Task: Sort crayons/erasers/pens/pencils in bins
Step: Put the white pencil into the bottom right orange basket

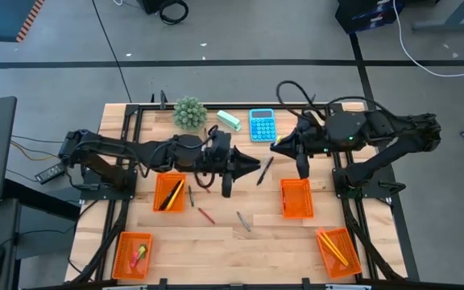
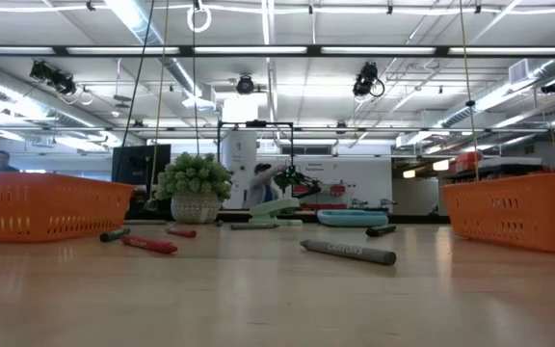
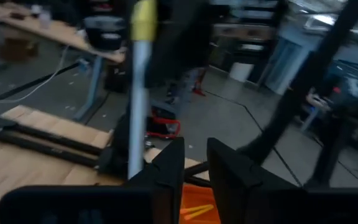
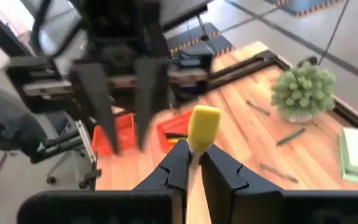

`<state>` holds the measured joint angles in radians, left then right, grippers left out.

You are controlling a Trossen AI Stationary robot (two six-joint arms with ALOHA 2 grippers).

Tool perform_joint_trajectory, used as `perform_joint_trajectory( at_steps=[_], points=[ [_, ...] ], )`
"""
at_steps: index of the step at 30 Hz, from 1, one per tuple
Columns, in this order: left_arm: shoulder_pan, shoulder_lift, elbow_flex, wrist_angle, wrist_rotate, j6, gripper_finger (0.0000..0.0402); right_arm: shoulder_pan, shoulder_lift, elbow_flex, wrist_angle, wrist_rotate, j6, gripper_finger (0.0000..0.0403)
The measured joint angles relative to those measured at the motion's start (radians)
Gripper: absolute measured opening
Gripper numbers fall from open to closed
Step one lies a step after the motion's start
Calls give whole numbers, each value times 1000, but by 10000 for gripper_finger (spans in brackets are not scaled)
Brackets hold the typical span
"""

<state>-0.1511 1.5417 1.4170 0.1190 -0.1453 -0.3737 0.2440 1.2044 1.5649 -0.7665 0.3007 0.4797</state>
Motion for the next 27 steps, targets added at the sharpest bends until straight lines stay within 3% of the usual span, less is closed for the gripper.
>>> perform_joint_trajectory(
  at_steps=[7,15,27],
  points=[
    [-5,-40,0,-37,12,158,98,1,1,1,-204,-87,143,38],
    [-9,-78,1,-14,12,210,99,49,36,-34,-619,-280,420,38],
    [-9,-81,1,-13,11,205,92,365,41,-337,-491,-365,836,38]
  ],
)
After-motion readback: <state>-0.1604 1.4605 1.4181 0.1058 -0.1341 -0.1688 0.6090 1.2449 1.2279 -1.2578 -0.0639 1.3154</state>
